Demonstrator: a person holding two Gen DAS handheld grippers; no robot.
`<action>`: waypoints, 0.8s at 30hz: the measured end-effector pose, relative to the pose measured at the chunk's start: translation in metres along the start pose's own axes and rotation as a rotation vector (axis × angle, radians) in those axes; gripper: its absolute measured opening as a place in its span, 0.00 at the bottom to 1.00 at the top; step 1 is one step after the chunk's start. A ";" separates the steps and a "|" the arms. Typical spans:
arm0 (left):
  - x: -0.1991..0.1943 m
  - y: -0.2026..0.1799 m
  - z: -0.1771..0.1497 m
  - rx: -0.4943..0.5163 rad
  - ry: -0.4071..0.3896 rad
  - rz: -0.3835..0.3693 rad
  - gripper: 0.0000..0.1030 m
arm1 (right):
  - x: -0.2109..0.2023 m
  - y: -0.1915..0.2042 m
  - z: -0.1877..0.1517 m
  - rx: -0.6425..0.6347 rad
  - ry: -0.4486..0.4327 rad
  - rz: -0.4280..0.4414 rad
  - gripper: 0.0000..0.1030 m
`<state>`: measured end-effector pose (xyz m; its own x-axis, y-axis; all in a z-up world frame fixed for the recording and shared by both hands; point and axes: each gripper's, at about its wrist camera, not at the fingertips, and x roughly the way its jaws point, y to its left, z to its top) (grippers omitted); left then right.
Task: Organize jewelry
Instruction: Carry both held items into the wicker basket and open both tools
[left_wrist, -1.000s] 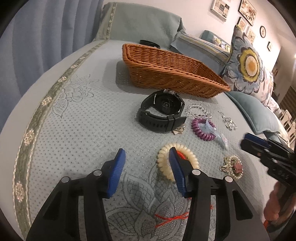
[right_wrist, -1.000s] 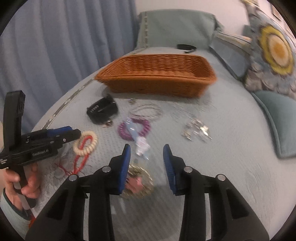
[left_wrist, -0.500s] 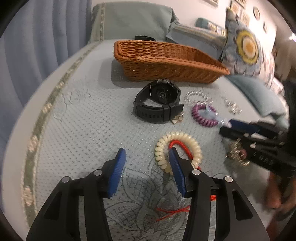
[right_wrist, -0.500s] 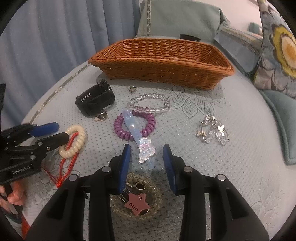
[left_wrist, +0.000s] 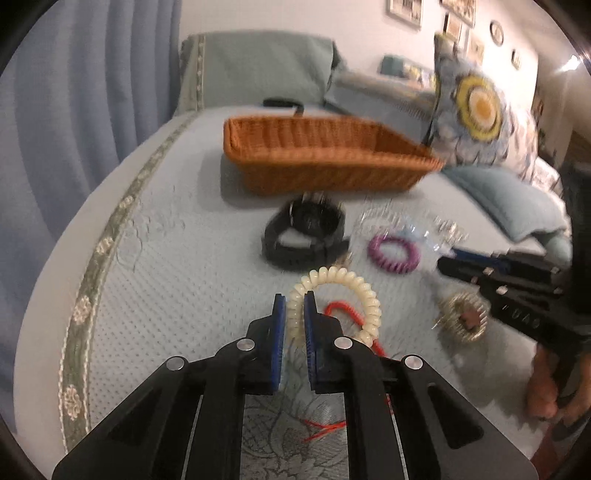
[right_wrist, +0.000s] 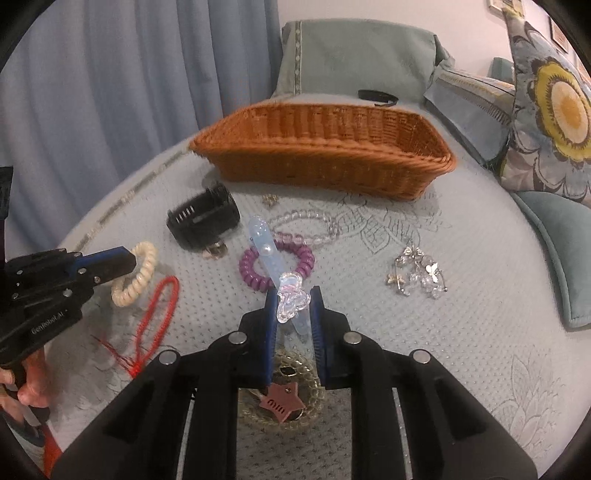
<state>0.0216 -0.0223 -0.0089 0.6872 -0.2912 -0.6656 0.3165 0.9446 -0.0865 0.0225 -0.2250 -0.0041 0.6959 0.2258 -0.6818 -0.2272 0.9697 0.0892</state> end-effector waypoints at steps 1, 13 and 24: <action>-0.007 0.000 0.003 -0.005 -0.028 -0.011 0.08 | -0.005 0.000 0.001 0.010 -0.014 0.012 0.14; -0.025 -0.008 0.096 -0.011 -0.194 -0.031 0.08 | -0.030 -0.023 0.095 0.057 -0.161 -0.034 0.14; 0.091 -0.002 0.163 -0.018 -0.078 -0.013 0.08 | 0.076 -0.064 0.172 0.131 0.020 -0.079 0.14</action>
<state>0.1901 -0.0759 0.0512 0.7322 -0.3141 -0.6044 0.3146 0.9429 -0.1089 0.2071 -0.2534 0.0634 0.6939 0.1475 -0.7048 -0.0804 0.9885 0.1277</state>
